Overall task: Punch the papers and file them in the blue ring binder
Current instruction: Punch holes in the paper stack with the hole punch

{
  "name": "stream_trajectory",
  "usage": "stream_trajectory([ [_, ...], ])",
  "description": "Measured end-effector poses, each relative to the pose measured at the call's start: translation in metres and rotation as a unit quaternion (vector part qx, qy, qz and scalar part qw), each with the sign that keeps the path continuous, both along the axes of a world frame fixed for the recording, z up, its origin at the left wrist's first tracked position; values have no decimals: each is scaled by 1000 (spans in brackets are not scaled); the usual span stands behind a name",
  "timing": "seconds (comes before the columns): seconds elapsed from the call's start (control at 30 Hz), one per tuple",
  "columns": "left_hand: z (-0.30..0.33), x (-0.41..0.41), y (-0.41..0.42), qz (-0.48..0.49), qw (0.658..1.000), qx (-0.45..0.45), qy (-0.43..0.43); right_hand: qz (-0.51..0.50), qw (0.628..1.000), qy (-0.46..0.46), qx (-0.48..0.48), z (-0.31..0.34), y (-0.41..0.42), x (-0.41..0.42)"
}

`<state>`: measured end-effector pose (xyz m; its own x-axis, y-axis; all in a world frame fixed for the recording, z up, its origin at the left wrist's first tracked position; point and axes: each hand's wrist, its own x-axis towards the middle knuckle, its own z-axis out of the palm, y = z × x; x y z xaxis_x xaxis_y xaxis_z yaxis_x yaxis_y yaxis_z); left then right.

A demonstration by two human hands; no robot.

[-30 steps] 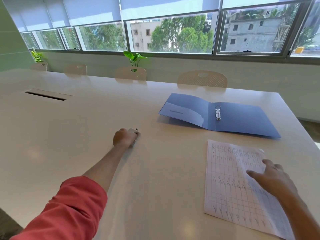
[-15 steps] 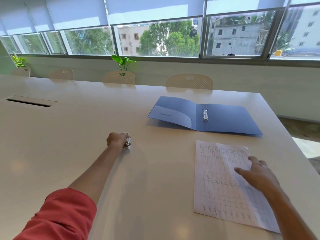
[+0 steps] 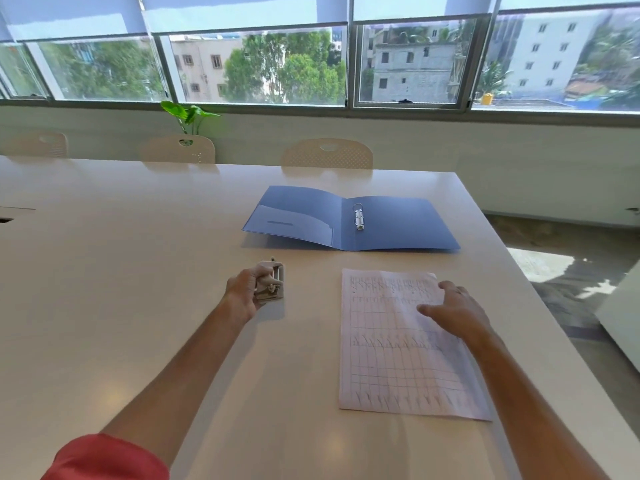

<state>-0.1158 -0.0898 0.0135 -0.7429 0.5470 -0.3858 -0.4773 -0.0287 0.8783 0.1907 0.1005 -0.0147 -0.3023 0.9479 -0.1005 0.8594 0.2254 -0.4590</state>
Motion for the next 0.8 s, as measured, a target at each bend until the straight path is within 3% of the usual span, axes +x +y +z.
stream_trajectory([
  [0.27, -13, 46, 24, -82, 995, 19, -61, 50, 997, 42, -52, 6, 22, -9],
  [0.57, -28, 82, 35, -181, 976, 57, -104, 89, 996, -1, -23, 6, 50, -14],
  [0.8, -39, 107, 41, -238, 969, 34, -55, 108, 992, -55, -19, -9, 61, -17],
])
